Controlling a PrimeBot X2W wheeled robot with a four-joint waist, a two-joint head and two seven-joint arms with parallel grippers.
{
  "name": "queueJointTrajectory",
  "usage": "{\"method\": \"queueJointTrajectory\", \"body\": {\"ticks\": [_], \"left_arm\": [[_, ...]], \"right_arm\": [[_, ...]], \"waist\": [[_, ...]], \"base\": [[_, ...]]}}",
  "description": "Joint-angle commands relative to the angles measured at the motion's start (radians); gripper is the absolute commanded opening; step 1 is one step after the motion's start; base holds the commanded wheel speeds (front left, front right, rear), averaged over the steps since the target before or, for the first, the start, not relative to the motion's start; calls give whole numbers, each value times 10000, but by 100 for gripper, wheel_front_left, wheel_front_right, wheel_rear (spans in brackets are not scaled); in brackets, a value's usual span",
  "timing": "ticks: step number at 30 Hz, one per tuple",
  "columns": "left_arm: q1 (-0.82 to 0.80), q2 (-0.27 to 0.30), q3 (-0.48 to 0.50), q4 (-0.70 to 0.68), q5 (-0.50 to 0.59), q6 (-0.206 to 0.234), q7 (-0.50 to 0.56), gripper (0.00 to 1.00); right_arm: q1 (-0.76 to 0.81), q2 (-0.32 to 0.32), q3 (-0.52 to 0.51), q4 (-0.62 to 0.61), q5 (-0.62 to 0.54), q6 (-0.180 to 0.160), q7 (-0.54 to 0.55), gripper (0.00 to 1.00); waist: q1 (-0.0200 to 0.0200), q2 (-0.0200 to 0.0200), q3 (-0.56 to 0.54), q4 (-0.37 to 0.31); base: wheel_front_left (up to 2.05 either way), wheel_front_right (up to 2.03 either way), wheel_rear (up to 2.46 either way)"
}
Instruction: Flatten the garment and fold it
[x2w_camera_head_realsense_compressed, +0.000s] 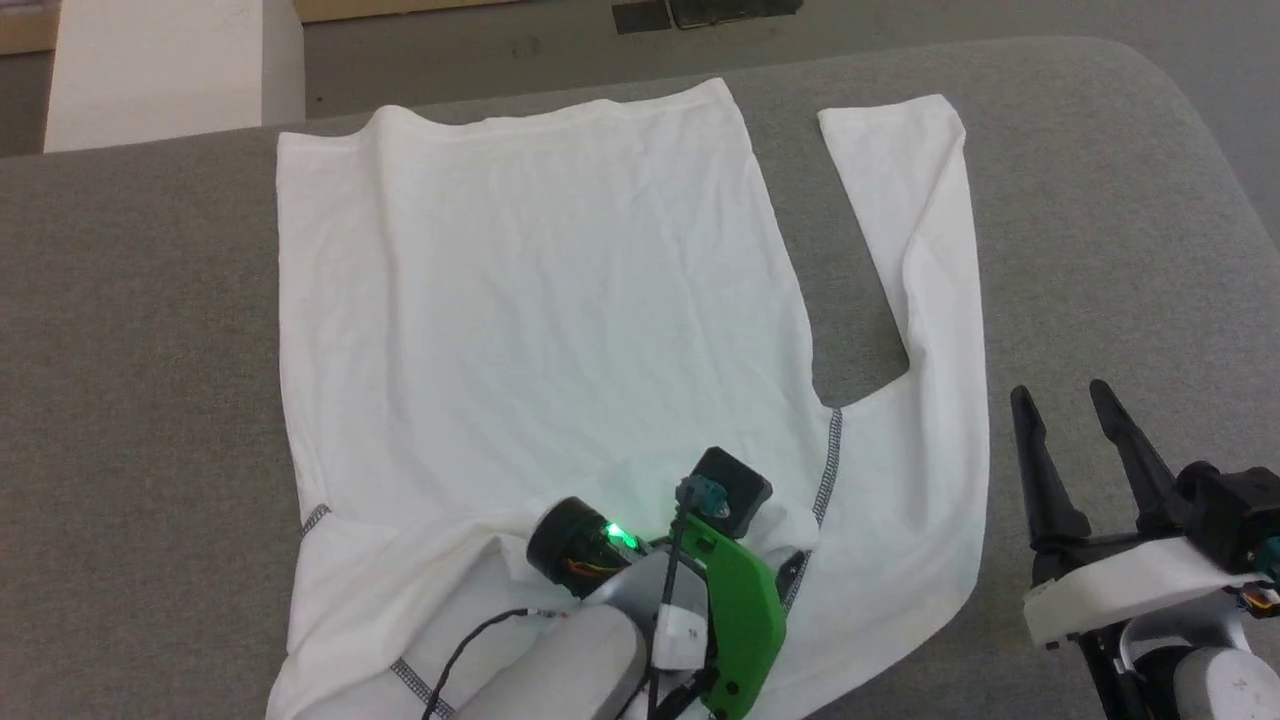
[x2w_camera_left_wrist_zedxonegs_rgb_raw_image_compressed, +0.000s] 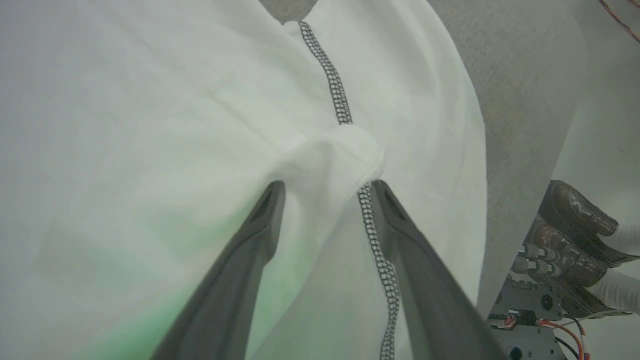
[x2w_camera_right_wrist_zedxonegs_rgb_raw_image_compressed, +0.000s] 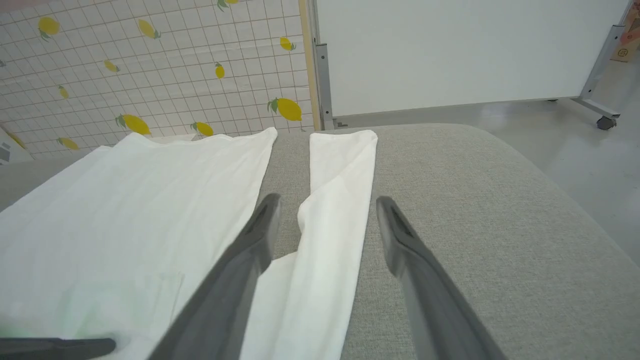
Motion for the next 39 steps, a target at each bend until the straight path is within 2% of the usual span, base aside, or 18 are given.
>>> {"method": "queueJointTrajectory", "body": {"ticks": [1, 5, 8, 10, 11, 12, 15, 21, 26, 31, 39], "left_arm": [[205, -27, 145, -161, -281, -69, 11, 100], [529, 389, 670, -1037, -695, -71, -322, 100], [915, 855, 1325, -1800, -792, 374, -710, 100], [1215, 1167, 1961, -2336, -813, 820, -1178, 100], [1368, 1338, 2368, -2598, -777, 1095, -1538, 100], [1596, 1685, 3110, -2928, -598, 1559, -2303, 100], [1801, 2216, 4239, -3021, -92, 2225, -3801, 100], [1675, 2391, 5584, -2547, 230, 2788, -6341, 100], [1184, 2191, 6237, -2623, 449, 2908, -7143, 100], [785, 1906, 6639, -3168, 924, 2667, -7218, 100], [623, 1236, 6807, -3893, 1834, 2289, -7222, 100]], "right_arm": [[42, -26, -20, 5, 14, -17, 47, 100], [105, -258, -177, -91, -94, -17, 234, 100], [34, -447, -334, -177, -134, -17, 421, 100], [-115, -582, -484, -210, -140, -17, 600, 100], [-255, -649, -567, -197, -103, -17, 711, 100], [-611, -766, -756, -63, -33, -17, 972, 100], [-1427, -870, -1065, 251, 97, -17, 1598, 100], [-4013, -1295, -1568, 2022, 597, -17, 2930, 100], [-6226, -1876, -1785, 3440, 587, -17, 3900, 100], [-8184, -2362, -2264, 4706, 349, -17, 4587, 100], [-9810, -2735, -2965, 6069, -401, -17, 5933, 100]], "waist": [[0, -1, -192, 184], [0, -1, -421, 449], [0, -1, -509, 642], [0, -1, -492, 758], [0, -1, -453, 815], [0, -1, -329, 916], [0, -1, 90, 1096], [0, -1, 1323, 1436], [0, -1, 2616, 1829], [0, -1, 3804, 2208], [0, -1, 4776, 2594]], "base": [[0, 0, 0], [0, 0, 0], [0, 0, 0], [0, 0, 0], [0, 0, 0], [0, 0, 0], [0, 0, 0], [0, 0, 0], [0, 0, 0], [0, 0, 0], [0, 0, 0]]}}
